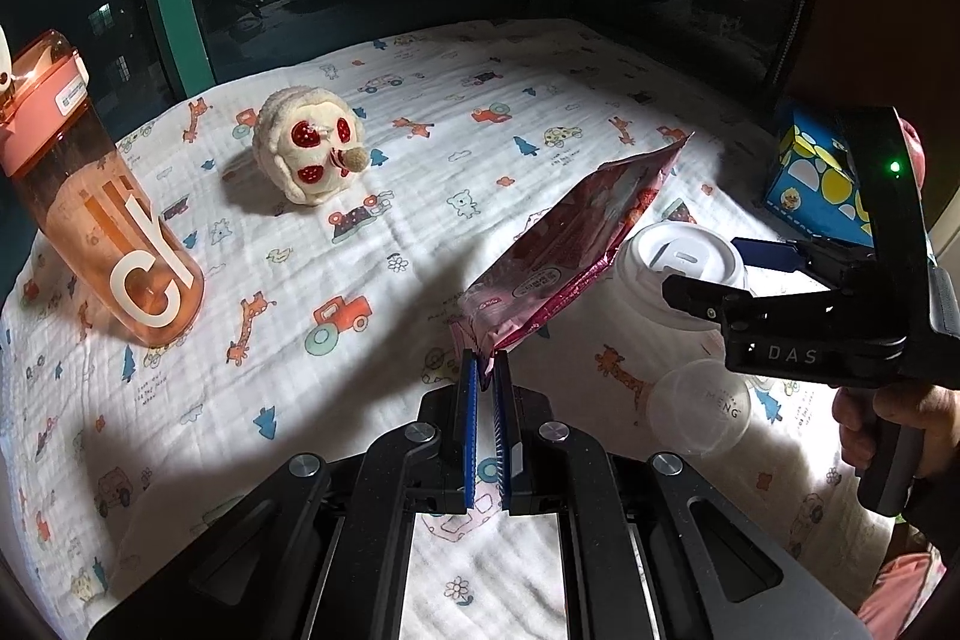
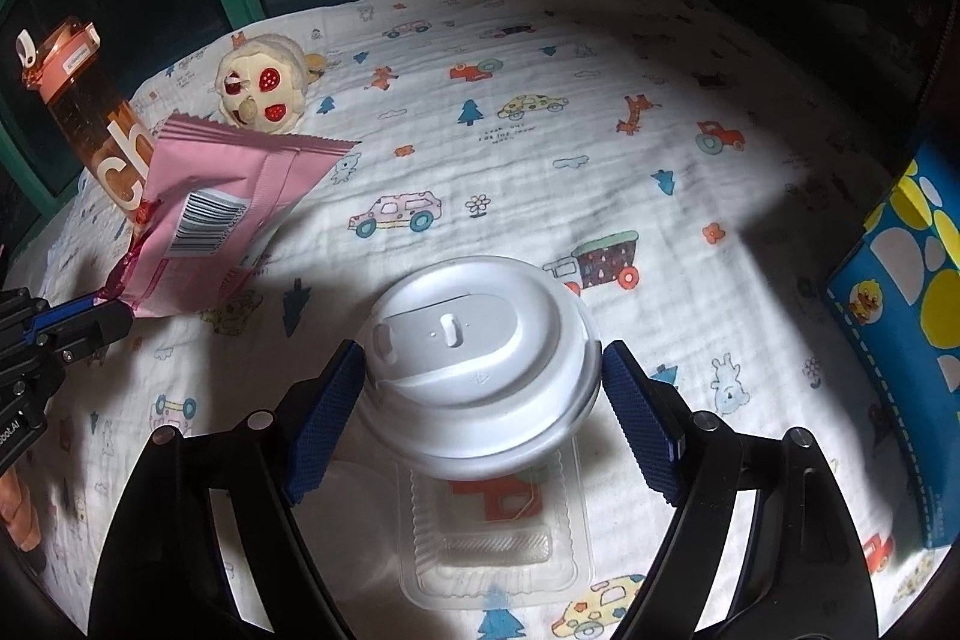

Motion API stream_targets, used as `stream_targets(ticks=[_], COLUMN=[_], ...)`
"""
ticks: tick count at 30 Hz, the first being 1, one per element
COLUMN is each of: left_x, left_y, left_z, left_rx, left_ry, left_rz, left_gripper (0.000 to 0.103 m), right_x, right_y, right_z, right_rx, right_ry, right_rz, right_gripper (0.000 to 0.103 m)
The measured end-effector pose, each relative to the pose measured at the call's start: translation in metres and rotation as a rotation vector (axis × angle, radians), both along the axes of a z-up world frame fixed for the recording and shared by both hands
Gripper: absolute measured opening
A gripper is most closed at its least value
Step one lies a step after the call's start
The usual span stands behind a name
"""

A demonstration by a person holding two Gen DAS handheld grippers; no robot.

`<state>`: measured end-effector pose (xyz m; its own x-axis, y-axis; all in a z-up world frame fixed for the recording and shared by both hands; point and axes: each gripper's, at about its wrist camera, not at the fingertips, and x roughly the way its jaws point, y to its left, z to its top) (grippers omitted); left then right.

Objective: Collect trash
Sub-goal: 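Lift the pink wrapper with the left tool while the right tool lifts the white-lidded cup, then carry wrapper and lidded cup to the green basket and open both tools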

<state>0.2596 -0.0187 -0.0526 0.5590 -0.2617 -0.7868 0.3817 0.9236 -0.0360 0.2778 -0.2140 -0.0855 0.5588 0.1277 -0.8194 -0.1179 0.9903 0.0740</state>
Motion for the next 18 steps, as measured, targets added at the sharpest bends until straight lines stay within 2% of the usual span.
stream_targets(ticks=[9, 18], left_x=[-0.01, -0.047], left_y=[-0.002, -0.029], left_z=[0.014, 0.037], left_rx=[-0.005, -0.03], left_ry=[-0.014, -0.047], left_rz=[0.0, -0.066], left_gripper=[0.005, 0.005], right_x=[-0.029, -0.096], right_y=[-0.006, -0.032], right_z=[0.03, 0.073], right_rx=[0.018, 0.035], right_ry=[-0.064, -0.11], right_rz=[-0.008, -0.061], right_gripper=[0.08, 0.08])
